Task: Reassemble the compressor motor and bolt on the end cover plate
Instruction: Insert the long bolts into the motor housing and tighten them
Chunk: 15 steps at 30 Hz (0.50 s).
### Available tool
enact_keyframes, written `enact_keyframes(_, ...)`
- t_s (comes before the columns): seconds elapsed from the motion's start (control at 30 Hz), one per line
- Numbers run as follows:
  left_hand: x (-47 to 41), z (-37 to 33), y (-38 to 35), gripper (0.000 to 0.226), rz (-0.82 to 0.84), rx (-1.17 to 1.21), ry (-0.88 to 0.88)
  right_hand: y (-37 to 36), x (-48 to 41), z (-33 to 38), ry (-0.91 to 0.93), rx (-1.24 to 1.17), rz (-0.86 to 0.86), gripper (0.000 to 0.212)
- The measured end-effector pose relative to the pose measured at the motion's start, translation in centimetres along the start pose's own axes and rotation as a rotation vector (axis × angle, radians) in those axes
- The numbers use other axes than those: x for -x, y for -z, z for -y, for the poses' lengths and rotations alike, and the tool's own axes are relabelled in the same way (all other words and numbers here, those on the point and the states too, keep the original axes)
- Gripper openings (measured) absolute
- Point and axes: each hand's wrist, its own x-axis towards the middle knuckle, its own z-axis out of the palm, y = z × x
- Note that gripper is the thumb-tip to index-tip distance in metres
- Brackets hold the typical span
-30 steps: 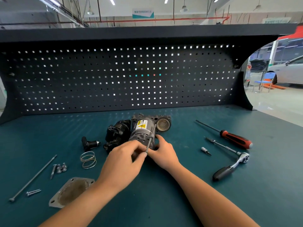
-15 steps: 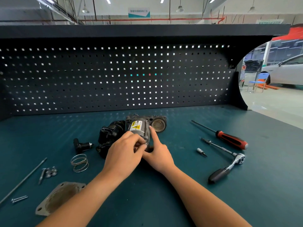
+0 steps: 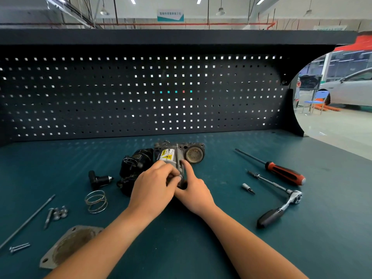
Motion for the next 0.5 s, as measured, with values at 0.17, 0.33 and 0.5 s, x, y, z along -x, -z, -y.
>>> enact_keyframes(0.17, -0.31, 0.36, 0.08, 0.001, 0.019, 0.039, 0.008, 0.02, -0.07, -0.03, 0.010, -0.015, -0.012, 0.080)
enact_keyframes(0.33, -0.49, 0.40, 0.16, 0.002, 0.015, 0.053, 0.023, -0.06, -0.15, -0.11, 0.041, -0.003, -0.027, 0.083)
enact_keyframes(0.5, -0.41, 0.26, 0.18, 0.002, 0.014, 0.074, 0.034, -0.09, -0.29, -0.33, 0.049, -0.012, -0.019, 0.082)
